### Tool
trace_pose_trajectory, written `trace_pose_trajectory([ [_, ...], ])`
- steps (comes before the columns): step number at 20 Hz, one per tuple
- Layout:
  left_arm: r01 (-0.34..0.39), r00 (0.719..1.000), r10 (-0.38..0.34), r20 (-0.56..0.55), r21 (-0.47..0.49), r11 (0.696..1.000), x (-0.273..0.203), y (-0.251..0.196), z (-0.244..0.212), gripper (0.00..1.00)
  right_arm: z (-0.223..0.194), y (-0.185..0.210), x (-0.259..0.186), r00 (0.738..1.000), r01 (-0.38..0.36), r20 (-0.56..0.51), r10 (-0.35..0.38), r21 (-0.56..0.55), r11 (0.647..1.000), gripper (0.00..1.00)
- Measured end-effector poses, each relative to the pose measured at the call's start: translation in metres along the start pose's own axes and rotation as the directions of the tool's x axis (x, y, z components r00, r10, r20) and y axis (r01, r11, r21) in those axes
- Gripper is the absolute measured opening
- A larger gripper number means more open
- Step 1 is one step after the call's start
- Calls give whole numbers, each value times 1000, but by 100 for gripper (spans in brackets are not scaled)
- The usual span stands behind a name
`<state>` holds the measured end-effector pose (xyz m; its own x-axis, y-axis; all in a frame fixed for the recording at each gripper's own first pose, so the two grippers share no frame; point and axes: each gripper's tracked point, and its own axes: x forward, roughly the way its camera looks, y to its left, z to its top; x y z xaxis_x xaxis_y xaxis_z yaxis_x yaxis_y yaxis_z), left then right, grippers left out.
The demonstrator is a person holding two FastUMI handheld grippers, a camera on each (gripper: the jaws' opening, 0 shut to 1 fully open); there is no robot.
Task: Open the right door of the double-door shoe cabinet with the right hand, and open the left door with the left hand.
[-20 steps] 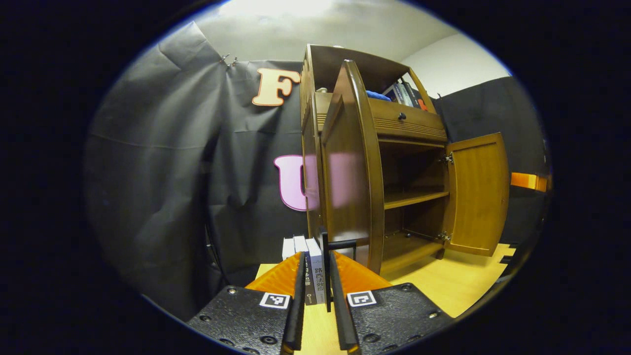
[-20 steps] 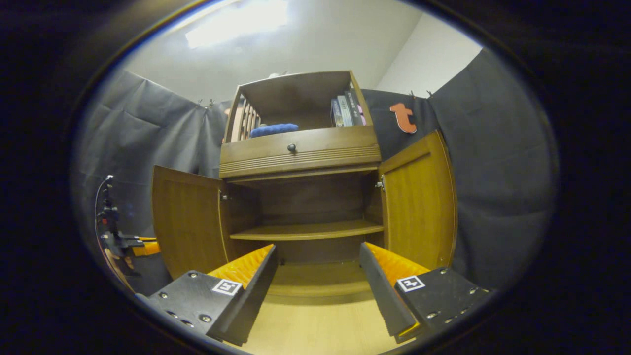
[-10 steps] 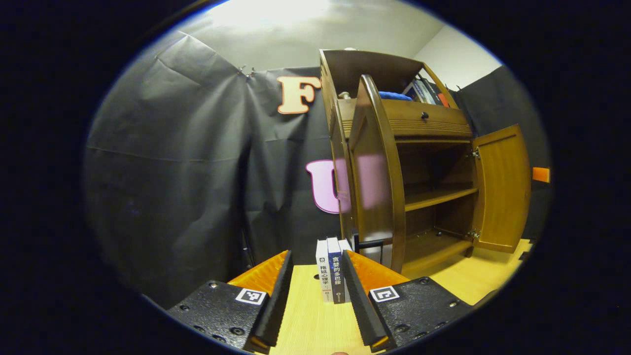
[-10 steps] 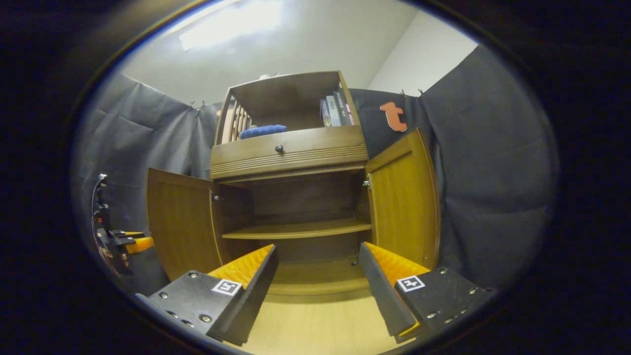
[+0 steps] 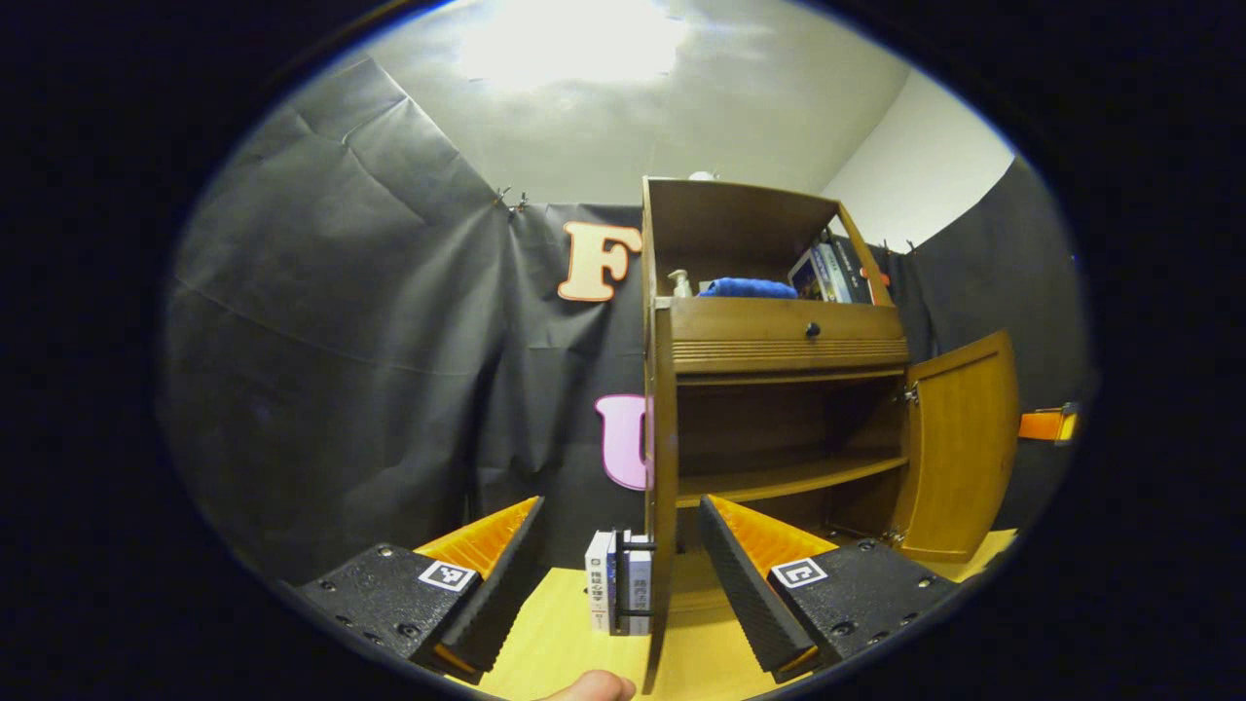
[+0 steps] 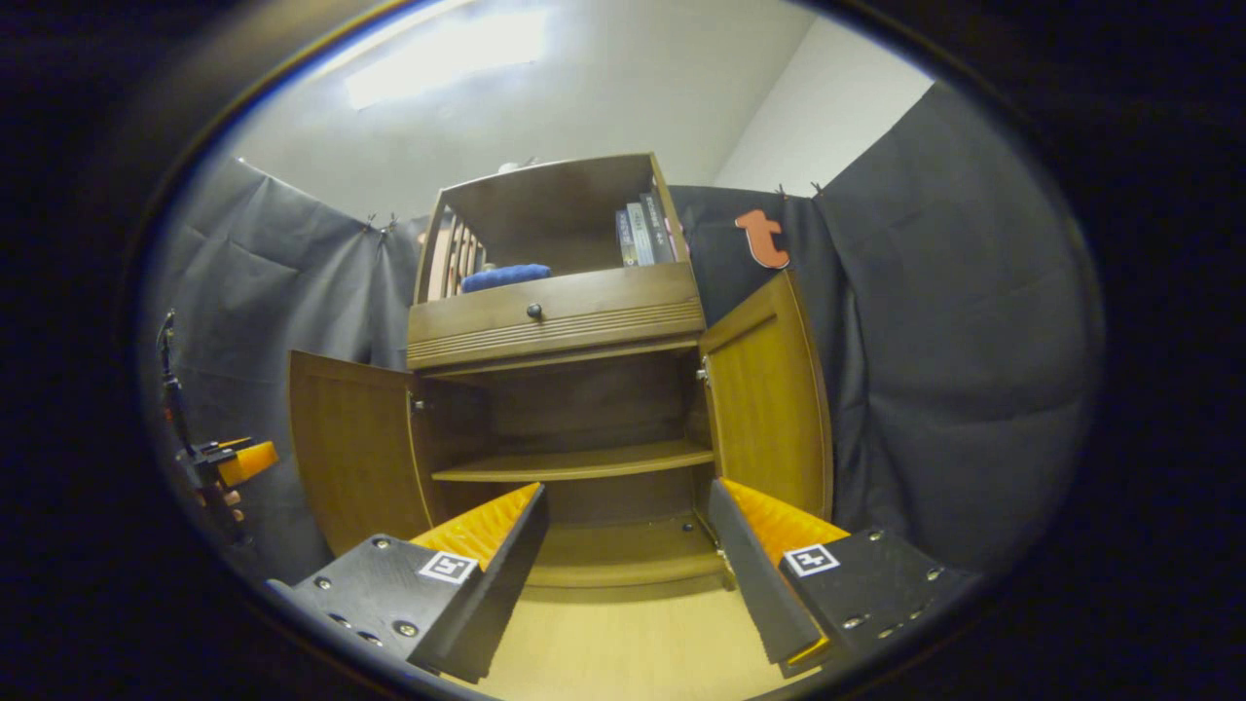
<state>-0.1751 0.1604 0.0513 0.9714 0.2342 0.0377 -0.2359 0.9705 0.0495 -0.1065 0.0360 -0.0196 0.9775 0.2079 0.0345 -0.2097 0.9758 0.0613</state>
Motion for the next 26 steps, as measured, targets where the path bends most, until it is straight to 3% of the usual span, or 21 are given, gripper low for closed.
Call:
trace_pose_trajectory([
  [3, 28, 999, -28, 23, -20, 999, 2, -26, 11, 94, 5, -8, 2, 1000, 26, 10, -26, -13, 1000, 99],
  [4, 38, 999, -37, 30, -28, 999, 5, -34, 16, 94, 5, -9, 3, 999, 33, 9, -33, -12, 999, 94],
  [5, 39, 999, -38, 34, -30, 999, 10, -40, 18, 94, 5, -8, 4, 999, 31, 7, -31, -10, 999, 99],
  [8, 46, 998, -45, 42, -39, 998, 19, -62, 23, 94, 8, -7, 4, 1000, 15, 17, -14, -12, 1000, 99],
  [14, 177, 983, -174, 52, -72, 982, 35, -141, 26, 92, 9, -10, 8, 1000, 12, 13, -12, -39, 999, 99],
  [19, 206, 976, -199, 89, -79, 975, 53, -186, 29, 92, 7, -18, 22, 999, 37, -12, -38, -41, 998, 99],
  [21, 242, 967, -237, 93, -55, 969, 61, -208, 25, 98, 8, -21, 30, 999, 43, -8, -44, -33, 999, 99],
  [22, 256, 964, -251, 87, -50, 966, 66, -215, 22, 92, 8, -22, 35, 999, 46, -6, -46, -34, 998, 98],
  [26, 256, 966, -250, 66, -97, 962, 92, -233, 4, 96, 1, -31, 54, 997, 64, -30, -66, -64, 996, 99],
])
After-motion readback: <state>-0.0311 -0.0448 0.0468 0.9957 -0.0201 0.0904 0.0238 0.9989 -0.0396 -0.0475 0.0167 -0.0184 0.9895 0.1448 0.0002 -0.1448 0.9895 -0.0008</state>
